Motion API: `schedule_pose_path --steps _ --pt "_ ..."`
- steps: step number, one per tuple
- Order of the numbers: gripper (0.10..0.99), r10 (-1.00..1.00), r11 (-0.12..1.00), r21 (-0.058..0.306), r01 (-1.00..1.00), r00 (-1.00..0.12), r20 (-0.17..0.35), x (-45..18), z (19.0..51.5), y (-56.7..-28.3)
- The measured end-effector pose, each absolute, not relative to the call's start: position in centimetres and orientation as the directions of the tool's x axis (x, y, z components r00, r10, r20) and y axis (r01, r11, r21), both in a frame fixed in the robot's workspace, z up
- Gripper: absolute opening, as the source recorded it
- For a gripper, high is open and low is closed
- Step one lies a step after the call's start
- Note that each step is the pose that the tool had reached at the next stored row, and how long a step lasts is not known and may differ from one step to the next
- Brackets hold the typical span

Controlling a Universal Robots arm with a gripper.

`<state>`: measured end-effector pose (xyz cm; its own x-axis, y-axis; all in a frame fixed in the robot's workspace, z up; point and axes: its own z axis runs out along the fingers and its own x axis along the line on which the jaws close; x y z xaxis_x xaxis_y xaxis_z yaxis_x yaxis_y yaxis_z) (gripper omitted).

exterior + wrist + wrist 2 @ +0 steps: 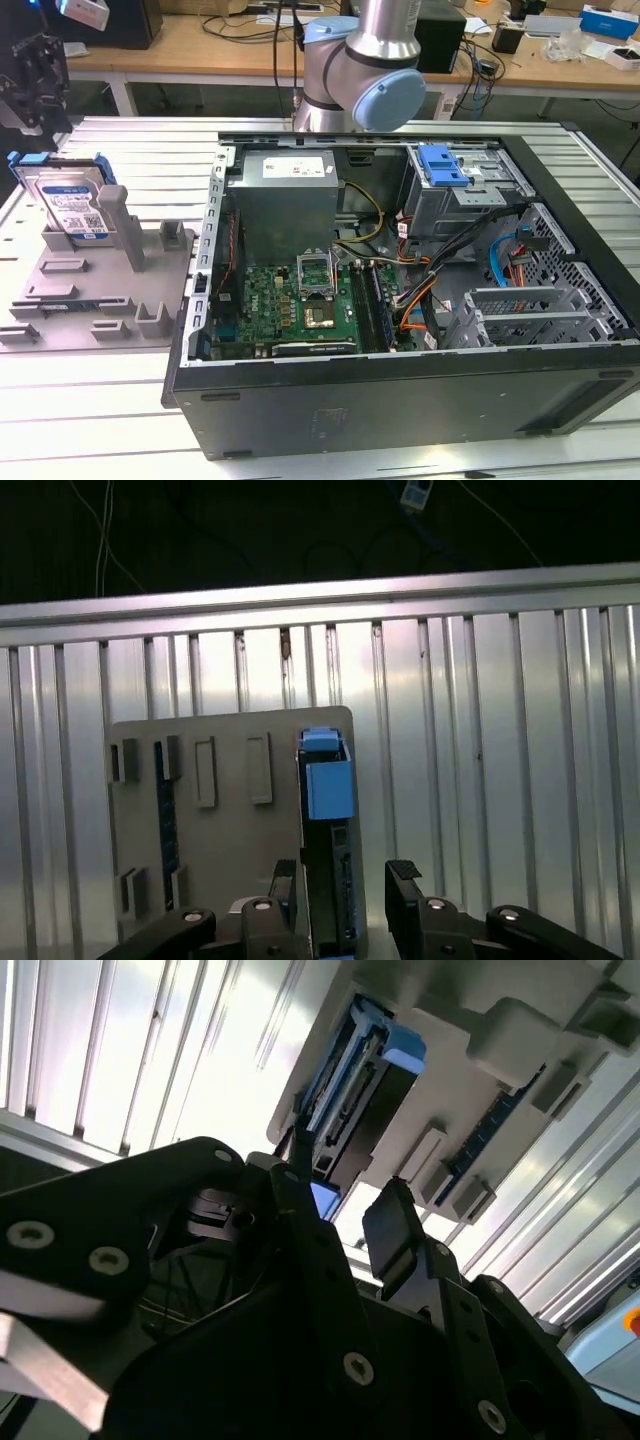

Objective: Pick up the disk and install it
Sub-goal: 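Pick up the disk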

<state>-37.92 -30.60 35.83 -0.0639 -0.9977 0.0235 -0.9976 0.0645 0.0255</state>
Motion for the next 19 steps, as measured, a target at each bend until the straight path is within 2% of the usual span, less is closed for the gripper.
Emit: schedule_pose_path --steps 12,19 --pt "0.482 -1.0 -0.005 0.026 -1.0 0.006 0.024 -40.3 34.8 -30.6" --pt "0.482 -1.0 -0.009 0.025 -1.0 0.01 0.024 -40.6 34.4 -31.5"
